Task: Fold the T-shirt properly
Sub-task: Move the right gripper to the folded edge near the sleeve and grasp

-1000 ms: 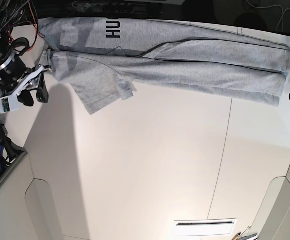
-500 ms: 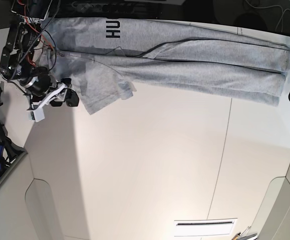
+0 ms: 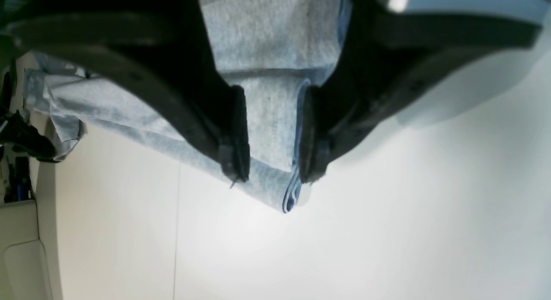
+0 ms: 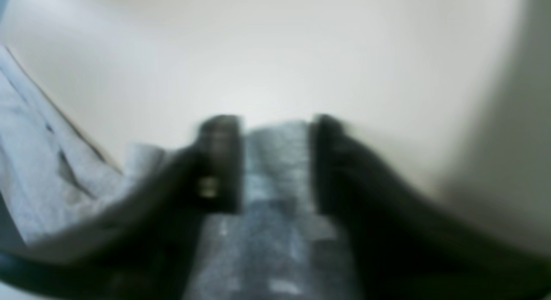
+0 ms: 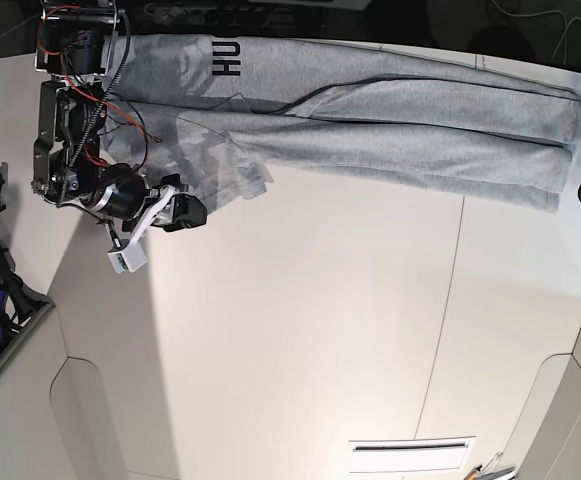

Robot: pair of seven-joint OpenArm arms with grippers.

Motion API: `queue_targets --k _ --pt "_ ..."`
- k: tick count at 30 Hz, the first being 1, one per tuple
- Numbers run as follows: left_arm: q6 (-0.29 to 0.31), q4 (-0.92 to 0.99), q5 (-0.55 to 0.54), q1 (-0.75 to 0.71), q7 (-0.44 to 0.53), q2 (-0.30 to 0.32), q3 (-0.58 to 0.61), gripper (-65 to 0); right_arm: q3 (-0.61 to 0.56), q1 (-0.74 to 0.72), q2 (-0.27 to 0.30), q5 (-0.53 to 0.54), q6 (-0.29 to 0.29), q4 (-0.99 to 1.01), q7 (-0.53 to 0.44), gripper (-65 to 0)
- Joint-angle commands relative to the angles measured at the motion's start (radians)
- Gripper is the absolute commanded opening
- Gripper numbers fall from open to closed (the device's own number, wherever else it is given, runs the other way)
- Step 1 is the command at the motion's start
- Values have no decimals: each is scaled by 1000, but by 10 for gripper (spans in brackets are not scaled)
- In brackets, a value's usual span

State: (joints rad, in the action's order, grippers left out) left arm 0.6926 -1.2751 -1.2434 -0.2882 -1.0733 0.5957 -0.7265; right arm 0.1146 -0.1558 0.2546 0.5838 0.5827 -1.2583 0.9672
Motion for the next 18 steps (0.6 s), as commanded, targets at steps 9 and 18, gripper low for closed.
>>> queue_targets --k 9,18 --pt "6 -15 -24 3 18 25 -9 -418 1 21 8 -15 -4 -127 103 -650" --pt "6 -15 -24 3 18 24 -9 -418 1 254 -40 -23 -4 -647 137 -650"
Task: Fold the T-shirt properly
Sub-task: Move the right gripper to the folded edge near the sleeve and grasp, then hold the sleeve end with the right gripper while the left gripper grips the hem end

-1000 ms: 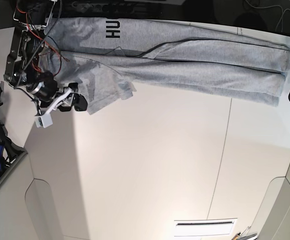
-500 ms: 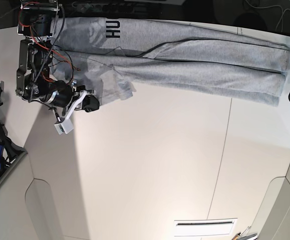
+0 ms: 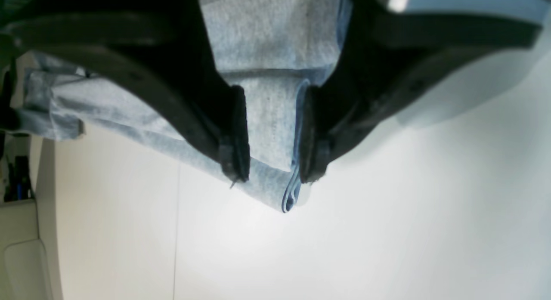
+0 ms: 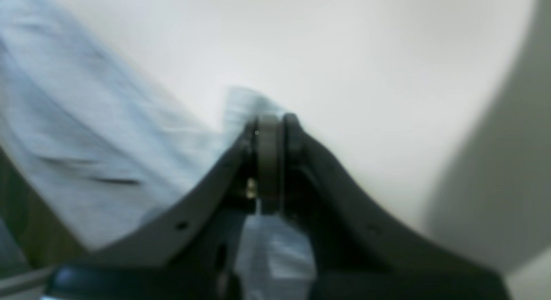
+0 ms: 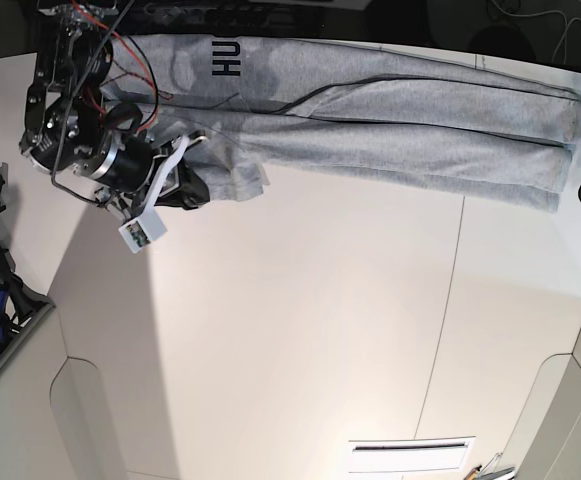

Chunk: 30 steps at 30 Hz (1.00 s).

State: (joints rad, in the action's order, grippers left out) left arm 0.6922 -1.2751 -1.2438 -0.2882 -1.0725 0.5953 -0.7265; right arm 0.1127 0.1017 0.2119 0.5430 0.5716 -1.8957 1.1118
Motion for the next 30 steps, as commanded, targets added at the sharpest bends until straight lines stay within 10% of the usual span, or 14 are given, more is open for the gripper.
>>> queue_targets --k 1,7,18,22,30 --pt "6 -15 -24 3 18 25 -9 -418 3 30 -16 19 7 -53 -8 -650" --pt "6 -15 -24 3 18 25 -9 -418 3 219 -112 26 7 -201 -8 -650" --pt "6 -15 -24 3 18 25 -9 -418 3 361 -118 25 8 -214 -13 -650" --pt "6 -15 -24 3 18 25 -9 -418 3 361 -118 26 8 -214 -39 -366" --pt "6 -15 -23 -1 21 26 -9 -417 3 320 -118 14 7 -221 -42 -346"
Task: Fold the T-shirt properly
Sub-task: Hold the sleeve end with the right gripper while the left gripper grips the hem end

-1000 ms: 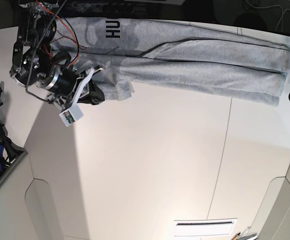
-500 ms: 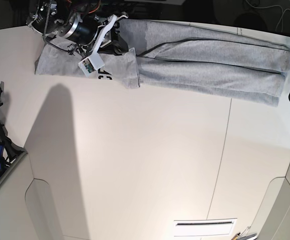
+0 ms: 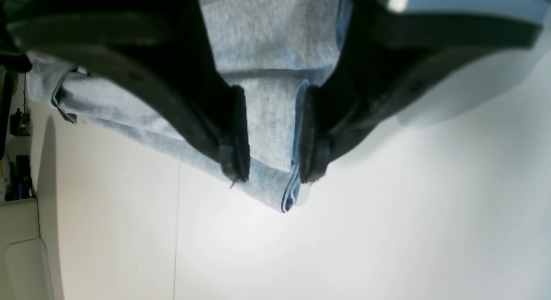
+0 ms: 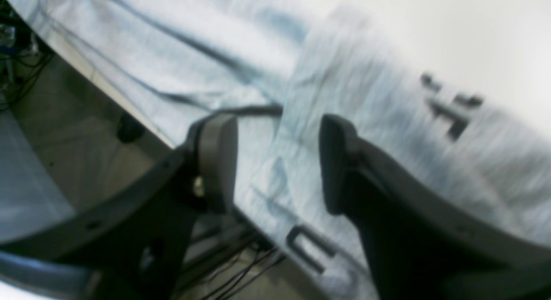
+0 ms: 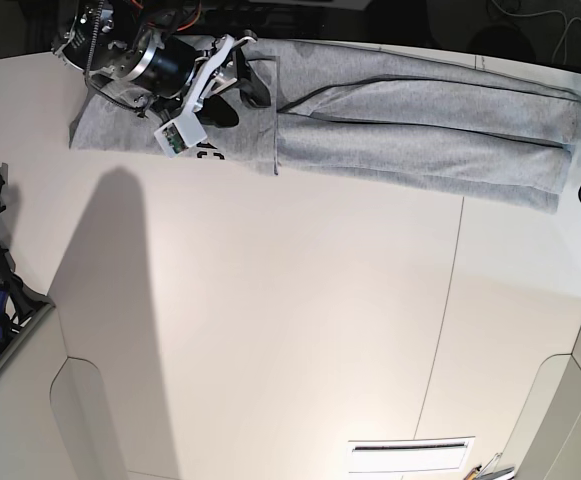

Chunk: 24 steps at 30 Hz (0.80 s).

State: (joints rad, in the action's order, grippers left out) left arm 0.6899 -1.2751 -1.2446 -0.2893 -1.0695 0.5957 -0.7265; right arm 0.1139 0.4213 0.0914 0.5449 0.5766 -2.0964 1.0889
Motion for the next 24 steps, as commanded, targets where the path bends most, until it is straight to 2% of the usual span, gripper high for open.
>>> queue_targets --k 1,4,6,9,14,19,24 --pt "8 -15 -23 -5 17 25 -9 -405 2 -8 3 2 2 -21 -19 -346" --pt "8 -15 4 -26 18 25 -9 -314 16 -20 3 -29 -2 -21 -24 -346" --pt "8 -15 63 -30 18 25 -9 -287 40 -29 3 -29 -2 -21 -24 -346" --pt "8 -11 101 -30 26 25 -9 -287 93 -39 3 -29 -2 -21 -56 -346" --pt "8 37 55 -29 27 19 -9 -287 199 -63 3 -29 -2 -21 -61 -346" --pt "8 141 52 -29 68 17 -9 -287 286 -64 11 12 -2 -21 -61 -346" --pt "8 178 31 -30 19 8 -9 -287 309 -64 11 31 -2 -21 -61 -346"
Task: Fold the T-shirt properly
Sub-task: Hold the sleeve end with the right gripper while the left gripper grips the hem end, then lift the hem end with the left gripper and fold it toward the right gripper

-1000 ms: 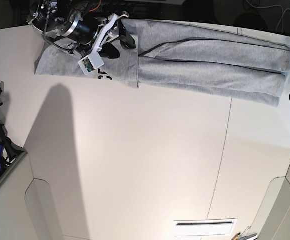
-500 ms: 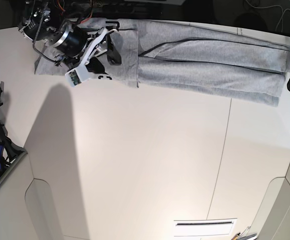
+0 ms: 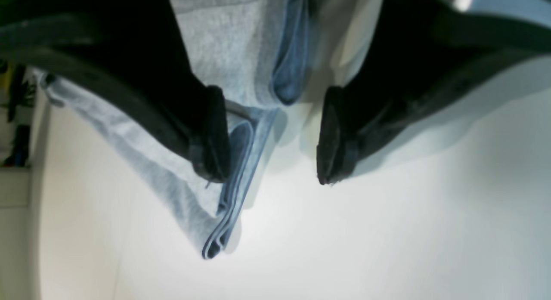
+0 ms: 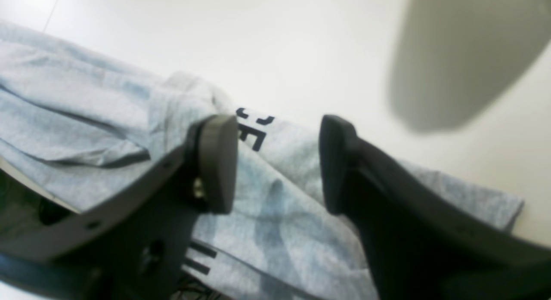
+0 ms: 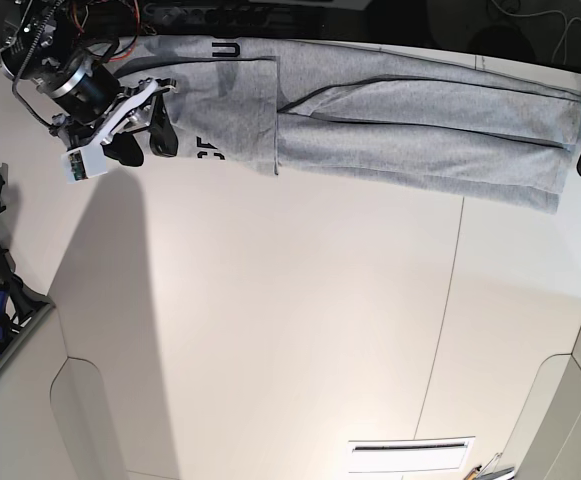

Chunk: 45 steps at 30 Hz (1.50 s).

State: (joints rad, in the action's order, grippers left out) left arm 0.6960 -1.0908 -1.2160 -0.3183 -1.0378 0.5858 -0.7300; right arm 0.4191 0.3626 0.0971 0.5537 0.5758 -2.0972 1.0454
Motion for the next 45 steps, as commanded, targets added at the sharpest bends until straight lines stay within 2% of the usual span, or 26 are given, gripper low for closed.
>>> queue_targets --k 1,4,7,11,18,23,26,33,36,38,40,45 --pt "2 -6 -21 -2 -39 12 -5 -287 3 -5 5 22 -1 -20 -18 -346" --pt "2 -6 -106 -3 -119 -12 -5 -287 3 -5 5 22 -1 -20 -18 -346" --pt "2 -7 -142 -3 -157 -40 -3 -287 3 -5 5 22 -1 -20 -18 -346" --pt "2 -7 -142 -3 -157 -62 -3 -287 3 -5 5 22 -1 -20 -18 -346" --pt "2 -8 -138 -3 -160 -61 -3 -288 3 -6 5 22 -1 -20 -24 -346" --pt "2 -8 -65 -3 -155 -61 -3 -294 3 -6 5 22 -1 -20 -25 -346" --pt "2 -8 -64 -3 -155 -61 -3 -362 3 -6 5 22 -1 -20 -25 -346" --pt "2 -8 -84 -3 -137 -61 -3 -646 3 -6 5 22 -1 -20 -25 -346" --pt "2 -12 -163 -3 -141 -61 -3 -650 3 -6 5 22 -1 -20 -25 -346" --pt "2 -29 -268 -3 -192 -57 -3 -650 3 -6 5 21 -3 -20 -26 -346" --pt "2 -69 -268 -3 -269 -53 -3 -650 4 -6 5 4 -4 -20 -36 -346" --pt "2 -253 -268 -31 -283 -56 -3 -650 5 -13 5 -54 -23 -20 -66 -346"
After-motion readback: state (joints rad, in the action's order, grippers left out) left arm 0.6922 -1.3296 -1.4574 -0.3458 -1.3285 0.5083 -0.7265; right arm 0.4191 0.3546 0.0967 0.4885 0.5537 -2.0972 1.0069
